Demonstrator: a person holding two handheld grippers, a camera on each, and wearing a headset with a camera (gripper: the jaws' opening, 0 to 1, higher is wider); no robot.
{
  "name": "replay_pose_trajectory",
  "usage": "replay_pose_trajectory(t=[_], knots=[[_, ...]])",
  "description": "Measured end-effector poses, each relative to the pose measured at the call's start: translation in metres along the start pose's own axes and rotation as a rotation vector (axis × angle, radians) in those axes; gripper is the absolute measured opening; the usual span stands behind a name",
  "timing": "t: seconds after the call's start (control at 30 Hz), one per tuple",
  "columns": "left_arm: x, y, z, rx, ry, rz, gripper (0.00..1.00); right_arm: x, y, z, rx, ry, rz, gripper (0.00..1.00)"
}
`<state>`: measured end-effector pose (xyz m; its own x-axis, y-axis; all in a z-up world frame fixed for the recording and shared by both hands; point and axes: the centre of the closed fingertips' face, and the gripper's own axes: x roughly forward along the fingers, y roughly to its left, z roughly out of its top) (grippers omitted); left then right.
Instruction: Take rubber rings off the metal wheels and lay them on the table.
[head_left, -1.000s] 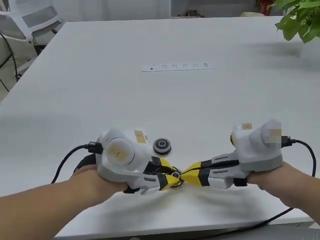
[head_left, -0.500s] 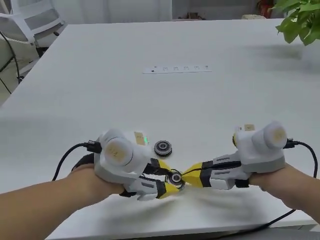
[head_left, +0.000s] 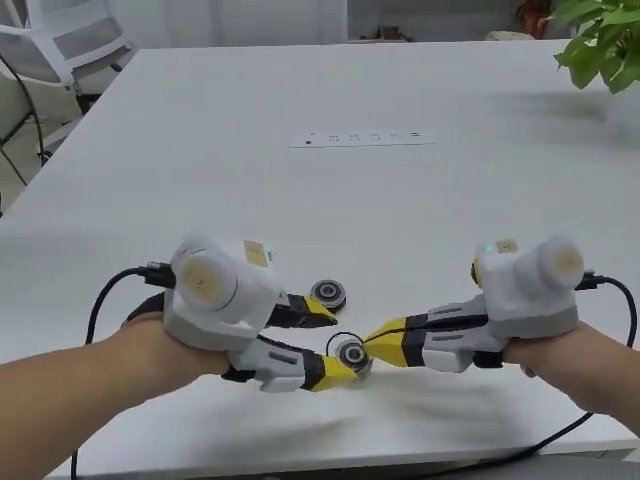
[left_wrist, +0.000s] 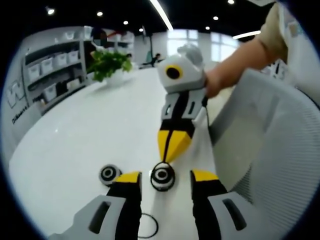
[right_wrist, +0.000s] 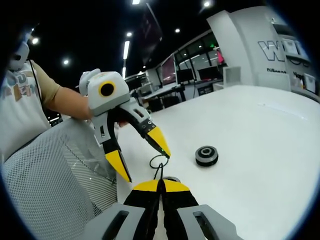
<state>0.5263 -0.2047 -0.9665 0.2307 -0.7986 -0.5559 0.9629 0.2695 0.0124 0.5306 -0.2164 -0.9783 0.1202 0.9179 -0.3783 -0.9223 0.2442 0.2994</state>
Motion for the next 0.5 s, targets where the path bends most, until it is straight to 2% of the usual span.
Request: replay_pose_trajectory(t=[0.2,0.5], knots=[[-0.018,0.006,0.004,-0.012,-0.026,0.02,0.46,0.001,0.005,0.011,-0.008,-0.012,0.008,0.0],[-0.046,0.011,-0.001,-0.021,-0.045,0.055,0.55,0.009,0.01,0.025,-0.024,-0.013,0.032,0.0]])
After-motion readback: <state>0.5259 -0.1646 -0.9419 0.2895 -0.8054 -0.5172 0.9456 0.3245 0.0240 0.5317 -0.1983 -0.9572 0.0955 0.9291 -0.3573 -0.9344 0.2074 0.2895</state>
